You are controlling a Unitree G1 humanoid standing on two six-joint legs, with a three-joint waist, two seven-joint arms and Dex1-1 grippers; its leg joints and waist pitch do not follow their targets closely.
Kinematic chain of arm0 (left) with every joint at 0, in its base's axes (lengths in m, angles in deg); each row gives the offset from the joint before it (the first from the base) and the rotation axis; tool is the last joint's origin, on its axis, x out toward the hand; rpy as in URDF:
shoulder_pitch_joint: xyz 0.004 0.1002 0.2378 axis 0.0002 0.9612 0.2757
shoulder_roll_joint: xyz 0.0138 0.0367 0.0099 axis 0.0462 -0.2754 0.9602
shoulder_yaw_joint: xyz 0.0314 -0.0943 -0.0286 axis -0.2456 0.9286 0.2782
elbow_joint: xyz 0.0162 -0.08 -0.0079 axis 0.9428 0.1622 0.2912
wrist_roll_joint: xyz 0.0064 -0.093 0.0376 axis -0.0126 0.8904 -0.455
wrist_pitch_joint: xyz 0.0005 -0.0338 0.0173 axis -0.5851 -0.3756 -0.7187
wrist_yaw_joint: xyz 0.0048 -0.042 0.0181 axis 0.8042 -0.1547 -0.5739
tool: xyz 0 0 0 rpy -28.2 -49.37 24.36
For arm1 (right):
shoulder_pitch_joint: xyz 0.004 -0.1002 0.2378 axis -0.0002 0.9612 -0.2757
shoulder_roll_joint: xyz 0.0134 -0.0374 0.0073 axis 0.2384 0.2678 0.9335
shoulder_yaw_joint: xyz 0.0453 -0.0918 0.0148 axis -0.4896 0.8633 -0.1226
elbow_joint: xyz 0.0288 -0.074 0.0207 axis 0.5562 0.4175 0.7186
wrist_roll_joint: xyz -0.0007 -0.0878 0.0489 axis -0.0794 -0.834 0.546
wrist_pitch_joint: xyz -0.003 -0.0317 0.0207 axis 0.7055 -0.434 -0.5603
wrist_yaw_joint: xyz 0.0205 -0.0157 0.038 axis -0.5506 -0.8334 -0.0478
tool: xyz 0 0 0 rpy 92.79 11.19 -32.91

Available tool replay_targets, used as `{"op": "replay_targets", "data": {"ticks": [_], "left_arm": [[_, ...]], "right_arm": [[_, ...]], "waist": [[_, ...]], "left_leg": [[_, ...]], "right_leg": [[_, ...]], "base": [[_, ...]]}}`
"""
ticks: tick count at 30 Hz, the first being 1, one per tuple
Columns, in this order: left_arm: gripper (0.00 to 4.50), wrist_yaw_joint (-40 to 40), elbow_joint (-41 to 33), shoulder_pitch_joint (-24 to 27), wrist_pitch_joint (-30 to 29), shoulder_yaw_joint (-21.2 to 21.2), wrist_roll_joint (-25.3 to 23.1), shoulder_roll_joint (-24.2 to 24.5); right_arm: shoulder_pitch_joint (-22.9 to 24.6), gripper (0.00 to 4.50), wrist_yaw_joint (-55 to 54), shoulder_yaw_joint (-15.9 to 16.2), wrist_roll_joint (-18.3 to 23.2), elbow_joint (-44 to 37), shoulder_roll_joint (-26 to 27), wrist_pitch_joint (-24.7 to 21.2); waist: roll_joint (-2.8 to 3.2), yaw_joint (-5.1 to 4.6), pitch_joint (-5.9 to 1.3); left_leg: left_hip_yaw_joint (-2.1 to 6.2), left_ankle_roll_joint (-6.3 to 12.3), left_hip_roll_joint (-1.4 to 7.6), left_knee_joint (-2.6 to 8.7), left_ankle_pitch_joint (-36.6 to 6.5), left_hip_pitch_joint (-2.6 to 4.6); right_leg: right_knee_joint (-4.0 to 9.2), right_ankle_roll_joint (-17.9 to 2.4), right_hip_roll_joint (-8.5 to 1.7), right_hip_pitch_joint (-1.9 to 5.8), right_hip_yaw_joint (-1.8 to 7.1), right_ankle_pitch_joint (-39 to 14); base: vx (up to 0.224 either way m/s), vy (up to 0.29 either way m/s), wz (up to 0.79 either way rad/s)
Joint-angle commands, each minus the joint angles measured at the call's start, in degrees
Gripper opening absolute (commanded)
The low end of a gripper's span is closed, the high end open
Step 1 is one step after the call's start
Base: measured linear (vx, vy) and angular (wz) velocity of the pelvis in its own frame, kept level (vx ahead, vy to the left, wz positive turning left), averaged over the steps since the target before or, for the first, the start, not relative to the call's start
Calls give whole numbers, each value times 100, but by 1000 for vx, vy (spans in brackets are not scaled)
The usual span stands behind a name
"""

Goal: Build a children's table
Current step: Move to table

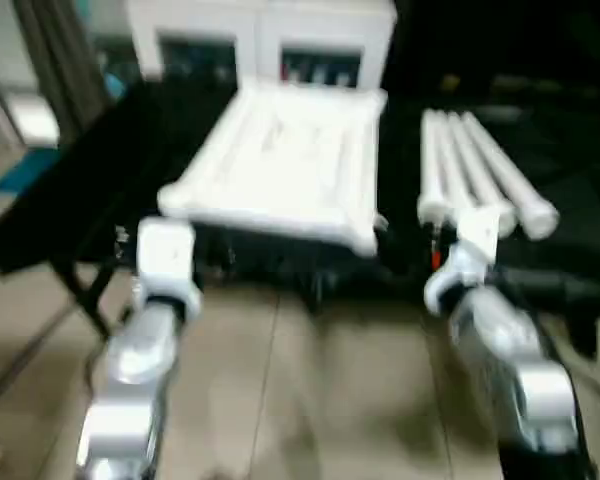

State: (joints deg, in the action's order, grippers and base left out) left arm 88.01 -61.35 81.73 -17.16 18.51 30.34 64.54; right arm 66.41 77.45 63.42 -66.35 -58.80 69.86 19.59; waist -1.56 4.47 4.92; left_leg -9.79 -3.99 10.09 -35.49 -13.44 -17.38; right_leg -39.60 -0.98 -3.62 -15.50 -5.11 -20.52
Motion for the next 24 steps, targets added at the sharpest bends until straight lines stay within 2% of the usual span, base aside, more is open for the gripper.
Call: {"op": "replay_targets", "data": {"ticks": [1, 2, 3, 4, 5, 6, 7, 8, 9, 10, 11, 12, 13, 14, 15, 16, 17, 18, 19, 20, 21, 22, 23, 24], "left_arm": [[450, 53, -11, -71, -39, -19, 51, 30], [450, 12, -50, -84, -91, 29, 80, 15], [450, 15, -53, -113, -96, 56, 161, -35], [450, 24, -25, -129, -100, 64, 218, -61], [450, 16, 16, -116, -61, 29, 187, -51], [450, 17, 35, -88, -27, -25, 147, -32], [450, 36, 20, -70, -30, -56, 147, -21], [450, 59, -4, -55, -38, -84, 158, -14], [450, 58, -37, -31, -47, -63, 202, -35], [450, 52, -57, -16, -52, -45, 230, -50], [450, 52, -57, -15, -52, -44, 231, -50], [450, 42, -55, 15, -56, -14, 235, -70], [450, 41, -19, 65, -20, -26, 201, -52], [450, 47, 22, 111, 2, -61, 148, -19], [450, 71, 61, 140, -15, -117, 98, 20], [450, 81, 90, 148, -37, -175, 55, 59], [450, 84, 96, 150, -43, -189, 44, 68], [450, 94, 125, 156, -54, -219, 22, 98], [450, 98, 134, 158, -57, -228, 15, 107], [450, 122, 185, 138, -42, -270, -11, 149], [450, 138, 189, 131, -41, -273, -2, 152], [450, 170, 193, 119, -41, -278, 19, 156], [450, 190, 202, 92, -30, -295, 16, 166], [450, 190, 202, 92, -30, -295, 16, 166]], "right_arm": [[57, 445, -141, 18, -110, -15, 27, -10], [77, 445, -165, 49, -100, 12, 59, 36], [16, 445, -115, 57, -68, 43, 56, 92], [-48, 445, -87, 67, -97, 98, 55, 147], [-115, 445, -74, 72, -131, 181, 53, 192], [-170, 445, -75, 64, -161, 244, 50, 216], [-217, 445, -82, 46, -156, 258, 55, 220], [-264, 445, -86, 25, -140, 261, 62, 220], [-350, 445, -93, 0, -121, 283, 64, 203], [-406, 445, -97, -13, -109, 298, 65, 190], [-408, 445, -97, -14, -109, 299, 65, 190], [-451, 445, -104, -12, -111, 322, 51, 199], [-491, 445, -105, -10, -101, 352, 38, 197], [-513, 445, -94, 1, -107, 375, 15, 202], [-530, 445, -89, -14, -93, 391, 0, 196], [-541, 445, -84, -41, -78, 411, -6, 195], [-544, 445, -82, -47, -75, 415, -8, 195], [-541, 445, -85, -56, -74, 426, -5, 204], [-540, 445, -85, -59, -74, 429, -4, 207], [-527, 445, -101, -78, -76, 445, 4, 210], [-517, 445, -103, -74, -78, 443, 10, 212], [-499, 445, -103, -69, -79, 439, 20, 217], [-492, 445, -72, -43, -90, 455, 6, 219], [-492, 445, -72, -43, -90, 455, 6, 219]], "waist": [[-12, 164, -208], [88, 282, -318], [113, 219, -377], [221, 223, -425], [445, 128, -480], [490, -97, -490], [544, -268, -547], [480, -323, -728], [452, -392, -716], [378, -407, -666], [332, -409, -637], [126, -396, -562], [-7, -369, -514], [-360, -154, -624], [-265, -115, -595], [-223, -106, -542], [-176, -106, -499], [-51, -89, -451], [-10, -85, -427], [298, -84, -389], [479, -118, -437], [629, -424, -519], [579, -402, -634], [554, -437, -621]], "left_leg": [[111, 522, 16, -499, -1251, -230], [341, 586, -30, -500, -470, -767], [334, 636, -20, -281, -228, -721], [308, 662, 32, -57, -66, -579], [449, 707, 218, 417, -126, -166], [820, 1099, 424, 559, -92, 128], [1166, 1501, 698, 653, -481, 588], [1399, 2334, 898, 482, -496, 979], [1408, 2932, 827, 417, 421, 853], [1286, 3137, 690, 465, 880, 731], [1159, 3097, 596, 519, 918, 638], [749, 2665, 179, 503, 403, 384], [481, 2327, -136, 423, -217, 201], [288, 1774, -759, -455, -1010, -378], [507, 986, -595, -828, -408, -604], [536, 832, -566, -835, -236, -679], [559, 697, -510, -838, -107, -676], [579, 559, -330, -709, 153, -646], [573, 582, -264, -576, 272, -654], [543, 614, -6, 63, 202, -429], [664, 493, 146, 406, -400, -244], [1235, 662, 454, 706, -1984, 191], [1407, 1147, 615, 626, -2332, 499], [1363, 1361, 599, 590, -2194, 505]], "right_leg": [[1604, -214, -1208, 167, 955, -5376], [1320, -618, -1003, 651, 898, -3811], [1276, -912, -745, 660, 655, -2682], [1254, -971, -600, 620, 480, -2215], [1078, -699, -155, 410, 120, -1353], [610, -475, 138, 126, -11, -794], [149, -278, 149, -302, -44, -771], [-216, 144, -1, -707, 71, -573], [-440, 545, -87, -985, 141, -183], [-491, 688, -146, -1141, 216, 199], [-466, 651, -149, -1164, 261, 443], [80, 288, -196, -980, 406, 1174], [482, 161, -271, -723, 554, 1249], [1017, 374, -657, 100, 1215, -567], [976, -366, -876, 293, 1276, -1418], [980, -519, -878, 342, 1213, -1324], [1058, -767, -933, 299, 1183, -1329], [1198, -1302, -955, 212, 1026, -1527], [1256, -1410, -891, 197, 920, -1696], [1346, -1213, -591, 180, 460, -2198], [1105, -890, -214, 142, 244, -1777], [85, -445, 219, -329, 9, -932], [-229, -24, 119, -638, 105, -409], [-247, 154, 74, -742, 139, -163]], "base": [[113, -38, -14], [142, 2, -1], [142, 2, -1], [129, 37, 14], [190, 70, 11], [190, 70, 11], [237, 56, 3], [210, -5, -7], [210, -5, -7], [168, -34, -21], [160, -53, -14], [160, -53, -14], [157, -99, 0], [172, -95, 5], [172, -95, 5], [193, -69, -4], [173, -50, -6], [173, -50, -6], [161, 0, -1], [193, 81, 0], [193, 81, 0], [189, 132, -10], [183, 94, -2], [183, 94, -2]]}}
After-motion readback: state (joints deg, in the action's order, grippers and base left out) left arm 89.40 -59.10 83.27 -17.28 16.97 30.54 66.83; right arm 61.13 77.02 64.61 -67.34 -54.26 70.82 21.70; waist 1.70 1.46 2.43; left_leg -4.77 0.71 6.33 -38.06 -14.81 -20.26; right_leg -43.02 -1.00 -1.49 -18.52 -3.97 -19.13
